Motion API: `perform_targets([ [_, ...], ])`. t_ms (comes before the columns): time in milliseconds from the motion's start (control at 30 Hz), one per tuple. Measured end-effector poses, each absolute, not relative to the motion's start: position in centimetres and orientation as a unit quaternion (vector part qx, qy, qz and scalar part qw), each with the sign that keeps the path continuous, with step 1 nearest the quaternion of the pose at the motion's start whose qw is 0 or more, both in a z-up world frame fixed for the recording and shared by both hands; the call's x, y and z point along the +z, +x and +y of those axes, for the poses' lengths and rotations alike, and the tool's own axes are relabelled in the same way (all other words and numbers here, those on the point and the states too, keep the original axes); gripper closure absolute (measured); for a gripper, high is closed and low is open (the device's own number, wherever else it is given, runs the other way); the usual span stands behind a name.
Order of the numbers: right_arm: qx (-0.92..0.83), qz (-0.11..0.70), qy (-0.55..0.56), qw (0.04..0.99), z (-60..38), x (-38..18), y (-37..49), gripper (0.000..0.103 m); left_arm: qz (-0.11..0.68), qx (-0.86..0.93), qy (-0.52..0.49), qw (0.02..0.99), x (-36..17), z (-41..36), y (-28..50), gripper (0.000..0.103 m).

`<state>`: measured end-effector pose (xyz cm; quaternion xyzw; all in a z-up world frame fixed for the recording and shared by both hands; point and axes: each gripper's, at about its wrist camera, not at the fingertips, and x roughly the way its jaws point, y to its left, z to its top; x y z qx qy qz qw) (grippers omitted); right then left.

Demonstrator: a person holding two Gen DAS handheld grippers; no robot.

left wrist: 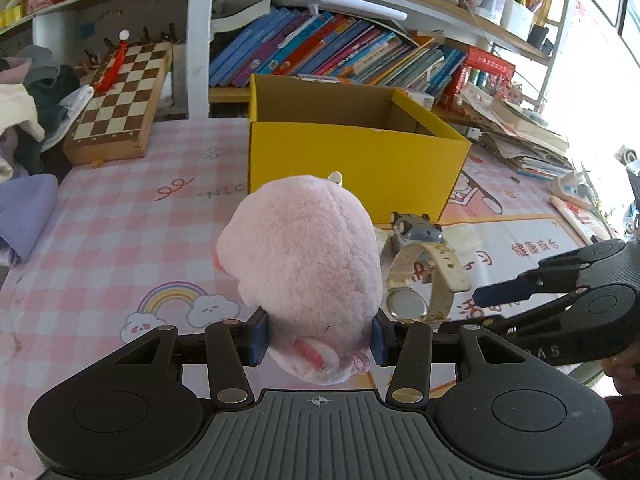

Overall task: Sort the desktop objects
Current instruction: 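Lift the pig and watch and carry both toward the yellow box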

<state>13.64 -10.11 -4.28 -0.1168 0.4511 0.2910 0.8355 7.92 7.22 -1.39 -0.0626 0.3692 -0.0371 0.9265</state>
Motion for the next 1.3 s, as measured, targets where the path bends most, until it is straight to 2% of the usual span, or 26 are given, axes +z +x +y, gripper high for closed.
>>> perform_targets([
  [33, 0.297, 0.452, -0.123, 0.832, -9.7, -4.4, 13.7, 0.038, 0.37, -0.035, -0.063, 0.926, -1.4, 7.3, 7.9, 0.057],
  [133, 0.313, 0.45, -0.135, 0.826, -8.8, -4.5, 13.9, 0.031, 0.372, -0.028, -0.067, 0.925, -1.5, 7.7, 7.8, 0.057],
  [567, 0.315, 0.479, -0.136, 0.808, -6.5, -5.6, 17.1, 0.03, 0.381, -0.019, -0.062, 0.922, -1.4, 8.2, 7.9, 0.057],
  [700, 0.311, 0.492, -0.137, 0.802, -6.2, -6.1, 17.8, 0.035, 0.383, -0.02, -0.056, 0.922, -1.4, 8.1, 7.7, 0.057],
  [900, 0.303, 0.503, -0.141, 0.797, -6.2, -6.5, 18.0, 0.053, 0.384, -0.02, -0.059, 0.921, -1.4, 8.2, 7.7, 0.057],
  [1067, 0.303, 0.499, -0.135, 0.8, -6.9, -6.3, 17.5, 0.057, 0.385, -0.035, -0.052, 0.921, -1.5, 7.6, 7.7, 0.057],
  [1300, 0.298, 0.469, -0.134, 0.82, -8.0, -4.9, 15.8, 0.057, 0.375, -0.057, -0.042, 0.924, -1.1, 6.8, 7.6, 0.057],
])
